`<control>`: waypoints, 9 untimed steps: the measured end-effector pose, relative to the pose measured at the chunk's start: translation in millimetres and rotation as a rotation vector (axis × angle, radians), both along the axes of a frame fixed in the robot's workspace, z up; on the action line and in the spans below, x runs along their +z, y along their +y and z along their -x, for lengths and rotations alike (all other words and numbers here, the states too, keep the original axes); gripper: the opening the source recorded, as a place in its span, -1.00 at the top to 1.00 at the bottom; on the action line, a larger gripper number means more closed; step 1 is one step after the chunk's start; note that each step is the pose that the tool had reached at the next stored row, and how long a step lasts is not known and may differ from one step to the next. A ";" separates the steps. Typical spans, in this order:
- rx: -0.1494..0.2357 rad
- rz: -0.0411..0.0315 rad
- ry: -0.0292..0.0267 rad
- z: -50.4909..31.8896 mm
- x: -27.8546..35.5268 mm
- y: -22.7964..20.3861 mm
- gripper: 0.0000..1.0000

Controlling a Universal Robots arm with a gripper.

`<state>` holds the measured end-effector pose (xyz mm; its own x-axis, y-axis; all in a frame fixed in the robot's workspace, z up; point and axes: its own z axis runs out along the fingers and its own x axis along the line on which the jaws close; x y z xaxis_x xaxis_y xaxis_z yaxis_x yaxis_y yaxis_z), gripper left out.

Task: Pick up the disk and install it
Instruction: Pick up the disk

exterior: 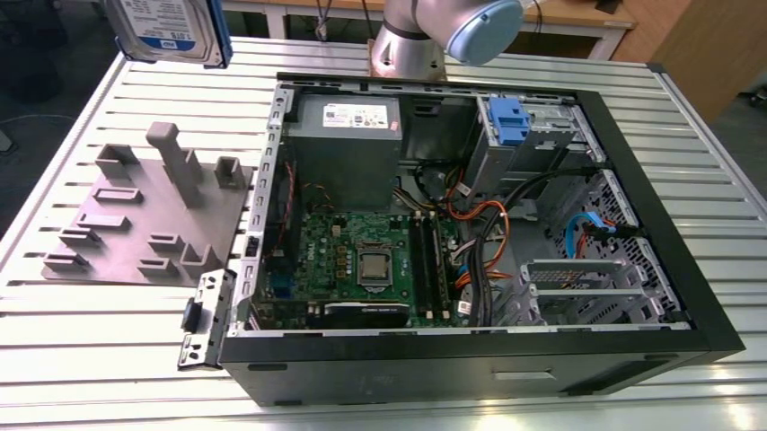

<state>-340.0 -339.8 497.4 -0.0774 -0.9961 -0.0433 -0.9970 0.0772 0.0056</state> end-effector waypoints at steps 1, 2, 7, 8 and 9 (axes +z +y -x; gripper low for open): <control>0.000 0.0000 -0.0001 -0.3 0.0 0.0 0.27; 0.000 0.0000 0.0000 -0.6 0.0 0.0 0.27; 0.000 0.0000 0.0000 -2.4 0.0 0.0 0.27; 0.000 -0.0001 -0.0001 -2.6 0.0 0.0 0.27; 0.000 0.0000 0.0000 -3.2 0.0 0.0 0.27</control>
<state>-336.9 -339.8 497.4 -0.0774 -0.9961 -0.0433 -0.9970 0.0773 0.0056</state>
